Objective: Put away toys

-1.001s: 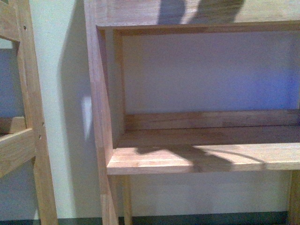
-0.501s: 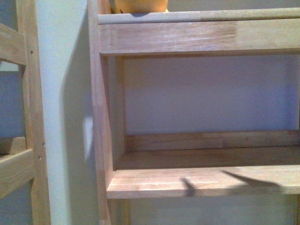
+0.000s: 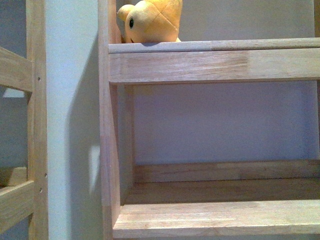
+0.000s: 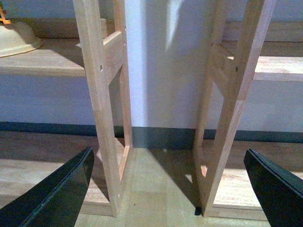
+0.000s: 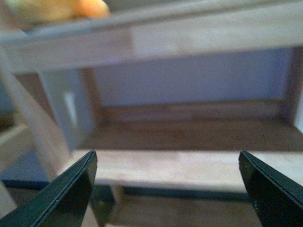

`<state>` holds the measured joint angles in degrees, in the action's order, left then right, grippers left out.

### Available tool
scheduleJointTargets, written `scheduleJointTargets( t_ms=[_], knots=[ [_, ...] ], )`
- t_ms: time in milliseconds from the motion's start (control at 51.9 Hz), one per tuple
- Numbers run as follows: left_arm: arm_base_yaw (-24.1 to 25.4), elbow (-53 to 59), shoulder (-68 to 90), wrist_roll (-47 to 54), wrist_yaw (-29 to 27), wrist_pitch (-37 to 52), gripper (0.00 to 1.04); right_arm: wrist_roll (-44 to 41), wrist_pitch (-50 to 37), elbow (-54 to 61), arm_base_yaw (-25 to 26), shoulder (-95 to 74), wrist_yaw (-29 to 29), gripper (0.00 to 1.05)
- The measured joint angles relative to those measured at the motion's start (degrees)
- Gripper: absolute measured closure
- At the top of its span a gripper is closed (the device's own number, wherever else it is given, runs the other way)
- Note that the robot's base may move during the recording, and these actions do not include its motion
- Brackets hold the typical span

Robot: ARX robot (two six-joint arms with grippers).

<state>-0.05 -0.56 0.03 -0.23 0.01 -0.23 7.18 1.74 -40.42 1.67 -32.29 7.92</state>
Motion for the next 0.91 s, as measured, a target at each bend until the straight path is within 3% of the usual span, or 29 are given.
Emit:
scheduleJointTargets(
  t_ms=[58,154,327,501,905],
  knots=[
    [0.0,0.0,0.0,0.0,0.0,0.0,0.06,-2.51,4.22,2.73,-0.96,3.08,-5.25,0.24],
    [0.0,0.0,0.0,0.0,0.0,0.0,0.06,-4.94,3.26,9.01,-1.36,6.82,-7.65,0.4],
    [0.0,0.0,0.0,0.02,0.0,0.0,0.06,-6.23,-0.02,17.66,-1.46,10.88,-7.72,0.68],
    [0.0,0.0,0.0,0.0,0.0,0.0,0.06,-6.69,-2.75,24.81,-1.46,15.37,-7.74,1.02],
    [0.0,0.0,0.0,0.0,0.0,0.0,0.06,-6.86,-0.2,32.94,-1.46,25.81,-7.72,1.01]
  ],
)
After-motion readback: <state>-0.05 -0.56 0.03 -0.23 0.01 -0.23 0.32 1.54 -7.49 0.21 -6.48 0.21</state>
